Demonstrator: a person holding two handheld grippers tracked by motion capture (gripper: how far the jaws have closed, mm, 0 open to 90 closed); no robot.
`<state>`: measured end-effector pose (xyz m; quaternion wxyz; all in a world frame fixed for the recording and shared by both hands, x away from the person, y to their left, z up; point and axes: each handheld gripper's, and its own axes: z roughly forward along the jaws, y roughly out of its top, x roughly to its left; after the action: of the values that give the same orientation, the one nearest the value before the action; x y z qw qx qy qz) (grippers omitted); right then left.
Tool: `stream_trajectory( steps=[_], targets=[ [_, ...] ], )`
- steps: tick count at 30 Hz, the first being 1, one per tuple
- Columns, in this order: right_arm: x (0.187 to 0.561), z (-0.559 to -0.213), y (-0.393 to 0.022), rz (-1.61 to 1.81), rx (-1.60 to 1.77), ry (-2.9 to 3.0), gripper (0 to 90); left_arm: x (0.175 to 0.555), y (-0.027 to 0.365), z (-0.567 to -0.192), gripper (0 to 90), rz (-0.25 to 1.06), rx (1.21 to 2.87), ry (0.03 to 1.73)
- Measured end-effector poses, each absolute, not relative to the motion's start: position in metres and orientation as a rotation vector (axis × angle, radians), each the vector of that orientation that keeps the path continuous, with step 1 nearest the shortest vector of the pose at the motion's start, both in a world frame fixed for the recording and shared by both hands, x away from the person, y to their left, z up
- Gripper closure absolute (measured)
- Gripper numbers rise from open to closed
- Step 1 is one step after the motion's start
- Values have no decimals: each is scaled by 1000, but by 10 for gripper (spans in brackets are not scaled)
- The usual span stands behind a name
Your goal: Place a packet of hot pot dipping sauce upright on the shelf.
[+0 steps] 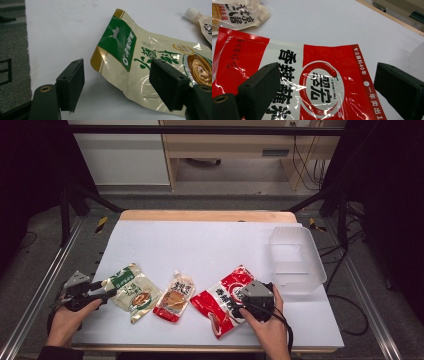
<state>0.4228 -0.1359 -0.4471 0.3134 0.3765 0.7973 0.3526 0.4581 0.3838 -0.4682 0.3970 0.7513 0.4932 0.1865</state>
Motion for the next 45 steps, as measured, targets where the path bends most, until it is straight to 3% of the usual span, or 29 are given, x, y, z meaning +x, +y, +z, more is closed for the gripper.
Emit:
stream_trajectory(
  steps=[7,9,13,14,16,24,33,45],
  targets=[
    [423,-448,-134,926,986,2115,76,459,377,-471,444,447,1925,1233],
    [423,-447,-133,928,983,2116,77,459,377,-470,541,433,1933,1226],
    [421,-447,-132,931,964,2122,80,458,375,-468,621,421,1955,1227],
    [421,-447,-132,934,957,2126,80,458,375,-467,716,428,1955,1222],
    [420,-446,-131,941,951,2124,80,458,377,-465,769,417,1958,1219],
    [421,-447,-132,935,953,2123,81,459,375,-466,895,423,1968,1215],
    [421,-449,-130,902,953,2138,78,455,373,-457,900,426,2009,1159],
    [423,-451,-135,884,980,2136,82,443,376,-429,900,497,1938,1073]
  ],
)
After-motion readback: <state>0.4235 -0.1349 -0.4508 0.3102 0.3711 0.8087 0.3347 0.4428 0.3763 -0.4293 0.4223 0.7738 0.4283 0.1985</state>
